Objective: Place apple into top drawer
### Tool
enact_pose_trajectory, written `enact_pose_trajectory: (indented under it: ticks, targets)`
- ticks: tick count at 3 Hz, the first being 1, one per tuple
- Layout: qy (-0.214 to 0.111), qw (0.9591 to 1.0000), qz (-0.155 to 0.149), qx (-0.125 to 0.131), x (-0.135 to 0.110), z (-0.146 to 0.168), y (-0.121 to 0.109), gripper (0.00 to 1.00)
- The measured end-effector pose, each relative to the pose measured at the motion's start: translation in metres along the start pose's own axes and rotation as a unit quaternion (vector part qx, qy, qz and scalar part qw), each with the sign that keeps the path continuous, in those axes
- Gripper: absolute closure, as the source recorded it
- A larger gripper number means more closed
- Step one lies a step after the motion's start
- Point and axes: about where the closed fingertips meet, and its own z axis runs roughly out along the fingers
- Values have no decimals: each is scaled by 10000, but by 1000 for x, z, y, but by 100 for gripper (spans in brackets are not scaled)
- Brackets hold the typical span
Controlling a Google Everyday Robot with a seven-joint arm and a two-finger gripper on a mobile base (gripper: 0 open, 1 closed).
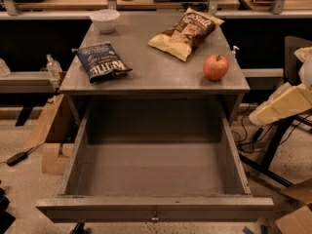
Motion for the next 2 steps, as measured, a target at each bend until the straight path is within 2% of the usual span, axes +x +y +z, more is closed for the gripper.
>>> enact_pose_trajectory:
  ticks: [1, 2]
  targets:
    - [-903, 9934, 620, 354, 3, 23, -19, 0]
    - [-1745, 9781, 945, 631, -11, 41, -37, 0]
